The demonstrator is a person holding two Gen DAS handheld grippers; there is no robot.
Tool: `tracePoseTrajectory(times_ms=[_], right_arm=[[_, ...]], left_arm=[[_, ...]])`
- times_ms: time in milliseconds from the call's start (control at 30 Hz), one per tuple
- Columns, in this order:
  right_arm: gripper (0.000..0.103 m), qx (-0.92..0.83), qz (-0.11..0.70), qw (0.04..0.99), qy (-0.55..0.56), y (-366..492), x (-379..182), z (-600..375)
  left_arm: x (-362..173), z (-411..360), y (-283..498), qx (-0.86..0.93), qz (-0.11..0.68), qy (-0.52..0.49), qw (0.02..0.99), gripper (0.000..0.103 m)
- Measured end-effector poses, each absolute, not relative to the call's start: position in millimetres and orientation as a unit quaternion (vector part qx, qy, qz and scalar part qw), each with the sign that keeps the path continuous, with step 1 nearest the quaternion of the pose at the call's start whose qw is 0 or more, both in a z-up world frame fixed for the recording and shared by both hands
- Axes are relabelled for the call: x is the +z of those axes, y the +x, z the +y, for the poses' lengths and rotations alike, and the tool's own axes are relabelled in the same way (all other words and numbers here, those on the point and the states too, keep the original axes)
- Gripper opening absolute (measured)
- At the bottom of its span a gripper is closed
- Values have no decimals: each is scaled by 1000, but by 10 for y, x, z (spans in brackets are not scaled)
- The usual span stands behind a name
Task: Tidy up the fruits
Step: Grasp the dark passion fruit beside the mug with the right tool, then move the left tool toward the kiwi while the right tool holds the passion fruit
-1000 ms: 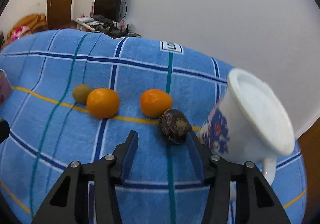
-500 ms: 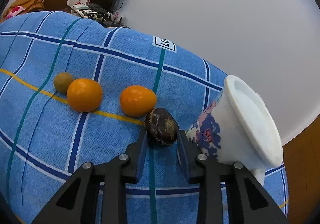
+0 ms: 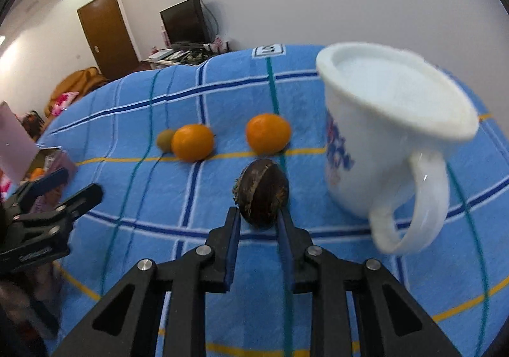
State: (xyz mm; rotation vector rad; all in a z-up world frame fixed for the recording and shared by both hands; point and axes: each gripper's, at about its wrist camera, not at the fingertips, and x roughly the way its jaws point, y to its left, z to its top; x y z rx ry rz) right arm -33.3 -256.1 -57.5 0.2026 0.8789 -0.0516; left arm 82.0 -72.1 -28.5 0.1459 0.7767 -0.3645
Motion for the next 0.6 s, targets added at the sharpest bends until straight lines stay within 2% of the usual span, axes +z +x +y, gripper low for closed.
tracePoseTrajectory(times_ms=[167,267,333,400,600], right_arm=[[27,-22,406,906,114,-370,-475,-2563],[36,-35,407,907,102,-183,-502,-2530],[48,-36,407,906,109,-68,-531,-2532],[56,-27,411,902,129,78,-564,-2530],[56,-29,422,900,105,287,-674,-2421]], left_arm=[[-300,-767,893,-173,383,68,905,102],[-294,-772,894,-174,381,71,905,102],[-297,-780,917,-173,381,74,905,102],[-300,-778,941,-170,383,73,905,102],[-271,-881,1057,-168,384,85,904,101]])
